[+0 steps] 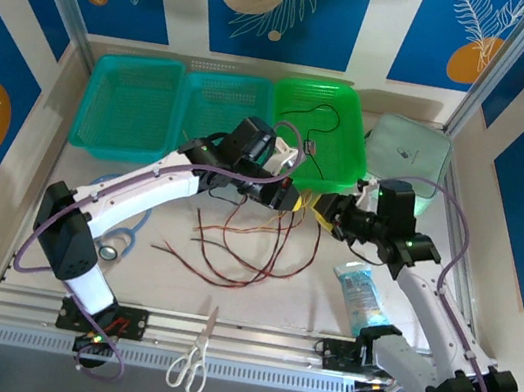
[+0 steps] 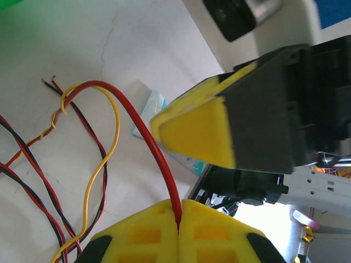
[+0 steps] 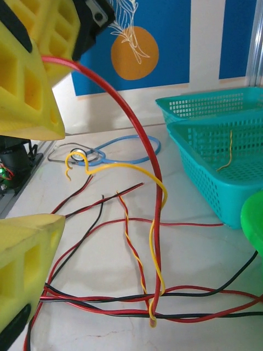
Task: Untangle the cables
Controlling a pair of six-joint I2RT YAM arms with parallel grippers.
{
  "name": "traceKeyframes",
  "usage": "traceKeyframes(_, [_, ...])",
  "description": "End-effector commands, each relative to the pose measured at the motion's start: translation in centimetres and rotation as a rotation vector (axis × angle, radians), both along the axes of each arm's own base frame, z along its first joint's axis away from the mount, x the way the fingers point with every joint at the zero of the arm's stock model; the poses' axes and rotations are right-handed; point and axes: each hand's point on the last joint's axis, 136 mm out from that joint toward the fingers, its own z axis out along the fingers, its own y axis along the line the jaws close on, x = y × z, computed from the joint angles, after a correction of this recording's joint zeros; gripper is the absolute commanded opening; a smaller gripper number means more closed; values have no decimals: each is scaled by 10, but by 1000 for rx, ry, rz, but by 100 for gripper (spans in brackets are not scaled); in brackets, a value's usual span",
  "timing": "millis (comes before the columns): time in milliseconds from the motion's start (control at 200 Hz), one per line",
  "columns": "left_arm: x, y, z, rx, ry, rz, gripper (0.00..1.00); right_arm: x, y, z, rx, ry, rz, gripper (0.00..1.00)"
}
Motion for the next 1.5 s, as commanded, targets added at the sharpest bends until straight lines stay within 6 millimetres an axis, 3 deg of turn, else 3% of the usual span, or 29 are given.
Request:
traceKeyframes(0, [2, -3, 11, -27, -1, -14, 0, 6, 14, 3, 48, -30, 39, 40])
traceKeyframes(310, [2, -1, 14, -34, -5, -14, 0, 21, 28, -8, 41, -17, 59, 35])
traceKeyframes(500, [14, 3, 13, -53, -7, 16, 0, 19, 30, -2, 45, -24, 69, 12])
traceKeyframes(565, [17, 5, 20, -69, -14, 22, 0, 17, 31, 7, 38, -37, 81, 0])
traceKeyframes(1196, [65, 50, 94, -171, -149, 127, 0, 11, 18, 125, 126, -314, 83, 0])
traceKeyframes(1376, [80, 74, 103, -178, -171, 200, 0, 5, 16, 156, 187, -378, 137, 0])
traceKeyframes(1496, [90, 90, 108, -172, -193, 255, 0, 4, 14, 165, 184, -393, 153, 0])
